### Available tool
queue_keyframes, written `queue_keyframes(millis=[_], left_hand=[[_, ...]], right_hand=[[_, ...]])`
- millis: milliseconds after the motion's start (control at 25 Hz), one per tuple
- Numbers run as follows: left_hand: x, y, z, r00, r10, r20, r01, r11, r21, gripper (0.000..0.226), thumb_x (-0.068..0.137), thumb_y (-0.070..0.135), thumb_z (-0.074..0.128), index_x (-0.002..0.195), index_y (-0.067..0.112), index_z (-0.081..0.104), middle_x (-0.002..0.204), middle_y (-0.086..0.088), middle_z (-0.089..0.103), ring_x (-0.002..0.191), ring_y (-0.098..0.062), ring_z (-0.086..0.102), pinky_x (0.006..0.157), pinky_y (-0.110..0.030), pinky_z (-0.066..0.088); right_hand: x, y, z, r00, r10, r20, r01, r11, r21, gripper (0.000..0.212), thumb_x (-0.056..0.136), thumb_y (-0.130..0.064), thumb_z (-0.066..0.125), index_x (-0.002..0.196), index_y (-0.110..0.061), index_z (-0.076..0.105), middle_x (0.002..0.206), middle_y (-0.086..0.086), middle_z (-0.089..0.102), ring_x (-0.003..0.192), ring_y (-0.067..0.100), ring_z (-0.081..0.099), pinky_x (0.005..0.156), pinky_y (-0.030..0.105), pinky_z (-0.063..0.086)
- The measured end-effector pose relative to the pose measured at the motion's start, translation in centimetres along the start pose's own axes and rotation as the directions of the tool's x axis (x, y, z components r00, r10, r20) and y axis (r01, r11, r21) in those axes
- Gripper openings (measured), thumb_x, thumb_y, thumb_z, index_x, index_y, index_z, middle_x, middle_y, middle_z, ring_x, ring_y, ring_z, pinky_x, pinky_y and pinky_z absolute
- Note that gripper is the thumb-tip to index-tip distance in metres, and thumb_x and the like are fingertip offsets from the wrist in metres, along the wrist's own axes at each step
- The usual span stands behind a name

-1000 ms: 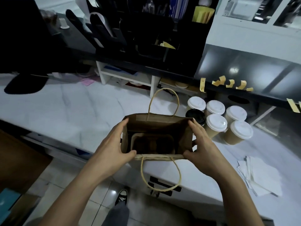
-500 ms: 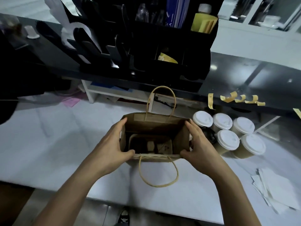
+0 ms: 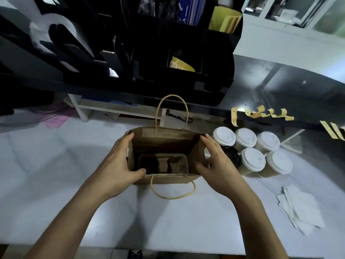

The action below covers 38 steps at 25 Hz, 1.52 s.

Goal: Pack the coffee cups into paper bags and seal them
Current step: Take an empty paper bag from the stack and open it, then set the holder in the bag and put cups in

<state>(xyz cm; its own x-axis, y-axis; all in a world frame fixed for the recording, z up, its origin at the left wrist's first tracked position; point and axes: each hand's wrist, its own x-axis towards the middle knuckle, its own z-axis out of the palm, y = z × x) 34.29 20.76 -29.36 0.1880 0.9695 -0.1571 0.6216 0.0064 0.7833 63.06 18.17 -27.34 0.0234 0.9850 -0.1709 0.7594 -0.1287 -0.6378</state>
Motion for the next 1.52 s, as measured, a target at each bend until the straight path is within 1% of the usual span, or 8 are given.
queue_keyframes(millis=[160, 400, 480, 560, 680, 840, 1000, 1520], left_hand=[[0.3, 0.5, 0.1, 0.999, -0.042, -0.004, 0.042, 0.999, 0.003, 0.108, 0.078, 0.028, 0.084, 0.158, 0.039, 0.013, 0.164, 0.017, 0.015, 0.141, -0.021, 0.040, 0.110, -0.037, 0.042], [0.3, 1.3, 0.6, 0.998, -0.064, 0.002, 0.064, 0.998, 0.020, 0.108, 0.078, 0.029, 0.084, 0.158, 0.039, 0.012, 0.164, 0.014, 0.016, 0.141, -0.022, 0.039, 0.110, -0.041, 0.044], [0.2, 1.5, 1.0, 0.998, -0.064, -0.005, 0.064, 0.998, 0.019, 0.109, 0.078, 0.029, 0.085, 0.158, 0.038, 0.012, 0.164, 0.014, 0.015, 0.141, -0.023, 0.039, 0.110, -0.041, 0.043], [0.2, 2.0, 1.4, 0.998, -0.069, -0.007, 0.069, 0.997, 0.018, 0.110, 0.077, 0.029, 0.086, 0.158, 0.037, 0.012, 0.165, 0.014, 0.014, 0.142, -0.023, 0.038, 0.111, -0.042, 0.042], [0.2, 2.4, 1.8, 0.998, -0.069, -0.006, 0.069, 0.998, 0.015, 0.110, 0.077, 0.027, 0.086, 0.159, 0.035, 0.012, 0.165, 0.013, 0.014, 0.143, -0.023, 0.037, 0.112, -0.043, 0.041], [-0.1, 2.6, 2.2, 0.997, -0.080, -0.005, 0.080, 0.997, 0.020, 0.110, 0.078, 0.027, 0.085, 0.159, 0.036, 0.012, 0.165, 0.012, 0.014, 0.143, -0.024, 0.037, 0.111, -0.044, 0.043], [-0.3, 2.7, 2.4, 0.996, -0.085, -0.015, 0.085, 0.996, 0.020, 0.110, 0.078, 0.027, 0.085, 0.159, 0.037, 0.011, 0.165, 0.013, 0.014, 0.142, -0.024, 0.038, 0.110, -0.042, 0.042], [-0.4, 2.8, 2.4, 0.996, -0.091, -0.020, 0.092, 0.995, 0.033, 0.109, 0.079, 0.028, 0.085, 0.158, 0.036, 0.011, 0.165, 0.012, 0.013, 0.144, -0.023, 0.035, 0.112, -0.042, 0.038]], right_hand=[[0.5, 0.2, -1.0, 0.997, -0.062, -0.055, 0.065, 0.997, 0.047, 0.062, 0.095, -0.029, 0.066, 0.146, -0.049, 0.038, 0.137, -0.014, 0.055, 0.086, 0.000, 0.063, 0.069, 0.006, 0.045], [1.4, 2.0, -3.0, 0.977, 0.005, -0.211, 0.036, 0.981, 0.191, 0.041, 0.096, -0.038, 0.065, 0.135, -0.036, 0.055, 0.119, -0.017, 0.067, 0.093, 0.002, 0.066, 0.075, 0.019, 0.052], [1.8, 3.2, -3.1, 0.958, 0.059, -0.282, -0.035, 0.995, 0.088, 0.034, 0.097, -0.034, 0.065, 0.130, -0.029, 0.060, 0.114, -0.009, 0.071, 0.097, 0.007, 0.066, 0.071, 0.019, 0.050], [2.1, 4.6, -3.0, 0.930, 0.070, -0.360, -0.125, 0.983, -0.132, 0.031, 0.096, -0.029, 0.064, 0.126, -0.021, 0.064, 0.114, 0.001, 0.072, 0.106, 0.022, 0.063, 0.081, 0.036, 0.052], [2.3, 6.6, -2.8, 0.919, 0.120, -0.376, -0.266, 0.893, -0.364, 0.040, 0.094, -0.035, 0.064, 0.129, -0.016, 0.061, 0.124, 0.009, 0.065, 0.118, 0.034, 0.051, 0.097, 0.047, 0.041], [2.7, 8.8, -2.5, 0.926, 0.192, -0.326, -0.342, 0.794, -0.503, 0.062, 0.092, -0.052, 0.062, 0.140, -0.015, 0.050, 0.147, 0.007, 0.050, 0.147, 0.031, 0.031, 0.122, 0.052, 0.017], [3.5, 9.8, -2.3, 0.930, 0.235, -0.282, -0.356, 0.767, -0.534, 0.076, 0.089, -0.061, 0.062, 0.147, -0.016, 0.042, 0.158, 0.006, 0.039, 0.156, 0.029, 0.012, 0.125, 0.055, -0.002], [2.9, 9.3, -1.8, 0.935, 0.201, -0.292, -0.320, 0.834, -0.450, 0.085, 0.079, -0.056, 0.075, 0.145, -0.013, 0.042, 0.143, 0.008, 0.054, 0.143, 0.030, 0.039, 0.126, 0.053, 0.001]])
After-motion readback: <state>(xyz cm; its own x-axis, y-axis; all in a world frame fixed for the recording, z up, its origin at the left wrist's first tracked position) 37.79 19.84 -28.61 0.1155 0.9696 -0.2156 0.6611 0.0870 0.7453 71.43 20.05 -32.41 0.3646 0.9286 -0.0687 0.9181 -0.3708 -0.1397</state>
